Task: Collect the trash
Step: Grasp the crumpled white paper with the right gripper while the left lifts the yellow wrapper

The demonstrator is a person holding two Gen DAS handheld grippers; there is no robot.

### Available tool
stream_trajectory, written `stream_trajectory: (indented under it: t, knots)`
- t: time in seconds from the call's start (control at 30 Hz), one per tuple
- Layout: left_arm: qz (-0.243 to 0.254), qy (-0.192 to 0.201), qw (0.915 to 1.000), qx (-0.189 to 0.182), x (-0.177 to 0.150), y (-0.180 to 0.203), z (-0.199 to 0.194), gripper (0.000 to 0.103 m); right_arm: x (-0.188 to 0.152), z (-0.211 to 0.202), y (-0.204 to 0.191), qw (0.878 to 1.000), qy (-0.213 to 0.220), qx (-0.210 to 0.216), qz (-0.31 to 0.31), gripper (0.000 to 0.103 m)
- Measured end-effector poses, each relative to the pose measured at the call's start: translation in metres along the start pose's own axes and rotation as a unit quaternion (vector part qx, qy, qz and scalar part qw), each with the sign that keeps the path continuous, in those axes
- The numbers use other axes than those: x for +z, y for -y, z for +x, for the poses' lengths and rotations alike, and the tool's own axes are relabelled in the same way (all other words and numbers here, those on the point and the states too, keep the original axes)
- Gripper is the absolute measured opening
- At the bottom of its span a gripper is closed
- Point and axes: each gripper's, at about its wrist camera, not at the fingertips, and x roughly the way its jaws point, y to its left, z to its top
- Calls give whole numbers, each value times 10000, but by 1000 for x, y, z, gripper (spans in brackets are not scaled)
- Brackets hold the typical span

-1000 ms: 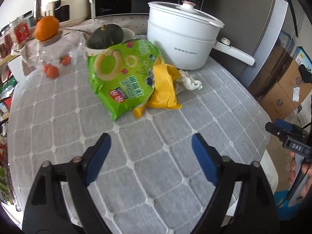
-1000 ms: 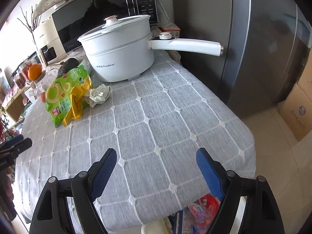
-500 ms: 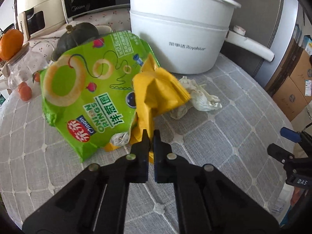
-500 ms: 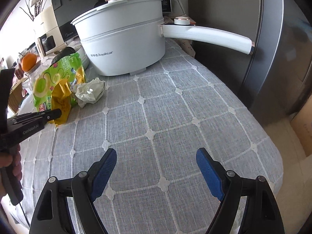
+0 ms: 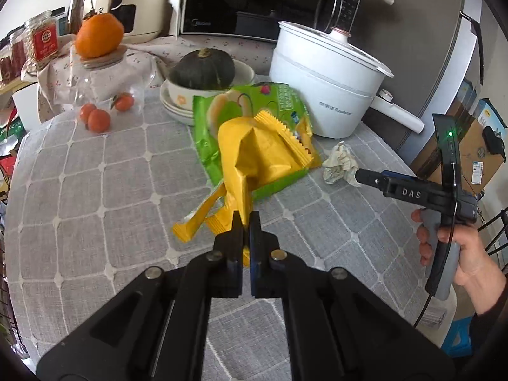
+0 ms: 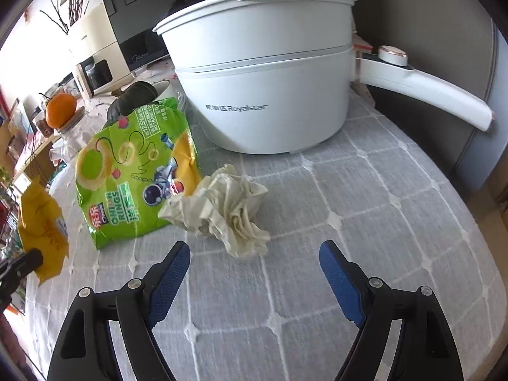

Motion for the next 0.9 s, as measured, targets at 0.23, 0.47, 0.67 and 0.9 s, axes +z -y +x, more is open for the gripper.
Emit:
stream_trajectory:
  t: [0.23,0.47,0.67,0.9]
  knots:
    - [-107,-90,9999,93,-7,-25,0,3,18,42,-23,9998,-121,108,100,80]
    - [-209,-161,9996,97,-11,-28,-10,3,7,47,-40,9983,-437,-196,-328,3]
    - [-75,-129,9997,204,-11,-11,-42,3,-3,-9,-45,9972,-347,-333,-566,3]
    - [120,-21,9998,178,-26,14,-102,3,-25,-98,-50,9962,-147,-321,-791,3]
